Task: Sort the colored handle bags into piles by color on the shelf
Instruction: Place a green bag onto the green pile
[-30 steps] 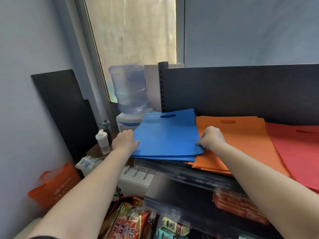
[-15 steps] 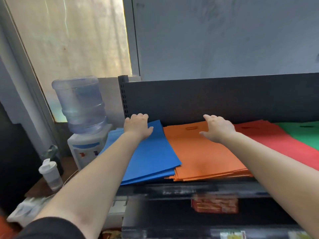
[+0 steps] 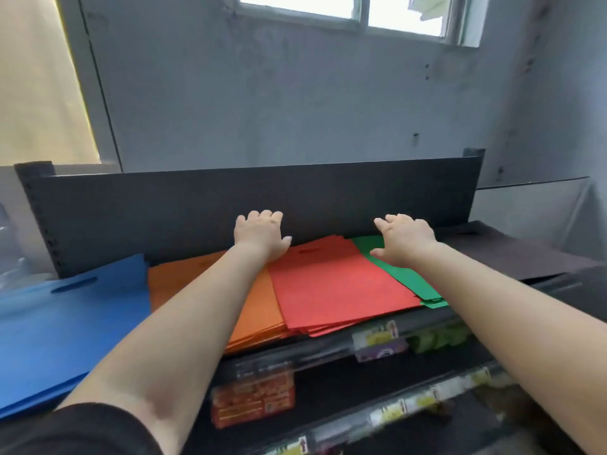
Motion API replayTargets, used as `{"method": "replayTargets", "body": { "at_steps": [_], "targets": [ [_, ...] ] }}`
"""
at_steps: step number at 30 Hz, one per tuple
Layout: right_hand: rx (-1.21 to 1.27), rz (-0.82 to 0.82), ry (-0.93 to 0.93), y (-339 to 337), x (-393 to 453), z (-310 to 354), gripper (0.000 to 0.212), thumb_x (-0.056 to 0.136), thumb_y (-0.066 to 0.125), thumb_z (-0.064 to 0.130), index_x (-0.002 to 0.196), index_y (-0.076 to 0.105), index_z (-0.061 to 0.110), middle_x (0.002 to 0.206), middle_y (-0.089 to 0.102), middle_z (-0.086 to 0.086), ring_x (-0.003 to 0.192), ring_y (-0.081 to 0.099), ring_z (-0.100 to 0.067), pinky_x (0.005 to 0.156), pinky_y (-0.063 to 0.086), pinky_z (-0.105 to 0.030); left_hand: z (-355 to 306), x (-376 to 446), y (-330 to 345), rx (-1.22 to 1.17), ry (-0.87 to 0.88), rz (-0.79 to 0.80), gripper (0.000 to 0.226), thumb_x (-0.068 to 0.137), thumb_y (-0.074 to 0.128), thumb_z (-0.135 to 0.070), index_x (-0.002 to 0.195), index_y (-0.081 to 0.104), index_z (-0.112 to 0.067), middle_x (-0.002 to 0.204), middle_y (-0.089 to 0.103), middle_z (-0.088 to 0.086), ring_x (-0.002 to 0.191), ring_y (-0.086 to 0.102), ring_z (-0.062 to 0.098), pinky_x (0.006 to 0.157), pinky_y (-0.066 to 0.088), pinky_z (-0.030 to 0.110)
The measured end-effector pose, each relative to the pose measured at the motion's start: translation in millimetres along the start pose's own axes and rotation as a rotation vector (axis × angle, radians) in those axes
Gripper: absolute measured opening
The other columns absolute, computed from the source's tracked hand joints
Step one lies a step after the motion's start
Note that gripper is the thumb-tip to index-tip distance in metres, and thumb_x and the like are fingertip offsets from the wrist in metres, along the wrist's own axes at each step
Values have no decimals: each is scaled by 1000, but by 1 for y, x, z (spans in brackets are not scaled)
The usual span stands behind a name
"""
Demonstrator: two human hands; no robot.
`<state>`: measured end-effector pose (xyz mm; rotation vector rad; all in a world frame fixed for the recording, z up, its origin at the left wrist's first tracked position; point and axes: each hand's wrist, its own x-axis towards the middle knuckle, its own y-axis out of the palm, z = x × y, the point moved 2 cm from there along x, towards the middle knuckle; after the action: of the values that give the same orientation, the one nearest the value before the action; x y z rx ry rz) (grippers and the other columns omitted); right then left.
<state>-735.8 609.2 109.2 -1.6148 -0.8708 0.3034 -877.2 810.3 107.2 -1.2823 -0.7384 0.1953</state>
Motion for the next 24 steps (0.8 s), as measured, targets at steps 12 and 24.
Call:
{"method": "replayTargets", "body": {
  "at_steps": [12,24],
  "targets": [
    [-54,93,278,38,-77,-221,64,90,46,56,141,35,19,140,42,-5,132,35,-25,102,33,-42,-265,32,1,-126,305,34,59,91,43,-54,139,36,-22,139,45,1,128,39,24,102,29,40],
    [-113,207,593,83,-114,-390,69,89,46,60,143,32,18,144,39,-8,134,33,-29,105,32,-46,-494,82,7,-240,653,25,55,88,47,-55,132,42,-21,136,48,2,127,40,26,98,30,39]
  ]
}}
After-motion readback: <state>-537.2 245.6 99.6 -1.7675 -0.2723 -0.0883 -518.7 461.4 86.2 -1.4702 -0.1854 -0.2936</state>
